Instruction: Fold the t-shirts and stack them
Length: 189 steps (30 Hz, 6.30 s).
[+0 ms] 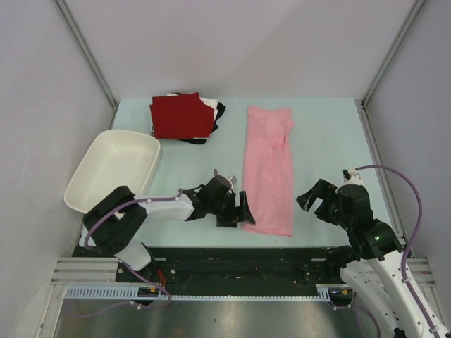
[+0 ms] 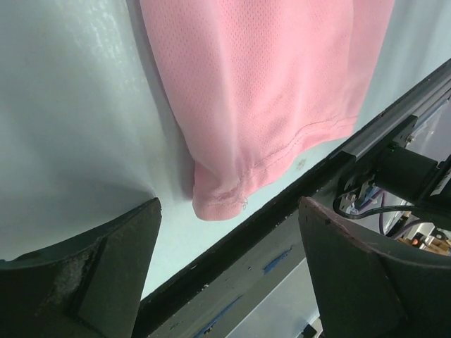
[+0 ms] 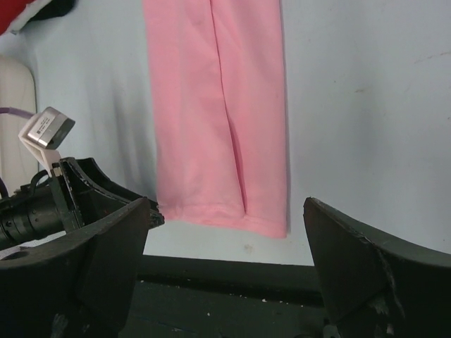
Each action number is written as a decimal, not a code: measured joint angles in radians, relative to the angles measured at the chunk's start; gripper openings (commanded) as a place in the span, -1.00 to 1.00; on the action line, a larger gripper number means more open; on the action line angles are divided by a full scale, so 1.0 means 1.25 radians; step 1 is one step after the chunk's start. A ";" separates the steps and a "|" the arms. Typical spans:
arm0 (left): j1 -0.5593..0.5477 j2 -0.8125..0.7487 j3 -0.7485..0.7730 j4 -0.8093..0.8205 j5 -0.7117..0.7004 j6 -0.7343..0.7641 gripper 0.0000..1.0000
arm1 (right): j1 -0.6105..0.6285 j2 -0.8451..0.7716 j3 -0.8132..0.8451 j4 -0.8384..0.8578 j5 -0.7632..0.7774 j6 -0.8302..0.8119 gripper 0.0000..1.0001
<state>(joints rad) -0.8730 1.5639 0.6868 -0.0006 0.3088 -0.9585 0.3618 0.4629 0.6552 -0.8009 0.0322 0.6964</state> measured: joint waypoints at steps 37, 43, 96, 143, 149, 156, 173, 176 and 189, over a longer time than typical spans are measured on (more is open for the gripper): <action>-0.003 0.083 -0.047 0.162 0.058 -0.008 -1.00 | 0.440 0.132 -0.248 0.044 0.288 0.403 0.45; -0.003 0.081 -0.057 0.173 0.070 -0.008 -0.99 | 0.454 0.120 -0.294 0.115 0.276 0.449 0.45; 0.073 -0.094 0.043 -0.052 0.046 0.067 -0.99 | 0.455 0.172 -0.176 0.211 0.361 0.378 -1.00; 0.401 0.427 0.730 -0.077 0.204 0.154 1.00 | -0.117 0.974 0.296 0.743 0.047 0.055 0.99; 0.345 0.150 0.320 -0.070 0.120 0.160 0.99 | -0.022 0.756 0.185 0.633 0.102 -0.005 0.99; 0.276 0.028 0.082 -0.002 0.100 0.150 0.99 | 0.017 0.566 -0.069 0.556 0.102 -0.002 0.98; 0.262 0.178 0.150 0.148 0.048 0.086 0.81 | 0.041 0.531 -0.211 0.636 0.085 0.056 0.98; 0.262 0.194 0.160 0.160 0.045 0.072 0.63 | 0.041 0.550 -0.213 0.671 0.081 0.062 0.98; 0.253 0.279 0.164 0.249 0.070 0.025 -0.64 | 0.041 0.638 -0.213 0.822 0.061 0.080 0.97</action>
<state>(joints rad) -0.5564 1.9129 0.8921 0.3103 0.3958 -0.9272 0.4129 1.2606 0.3893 0.2268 0.1085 0.7963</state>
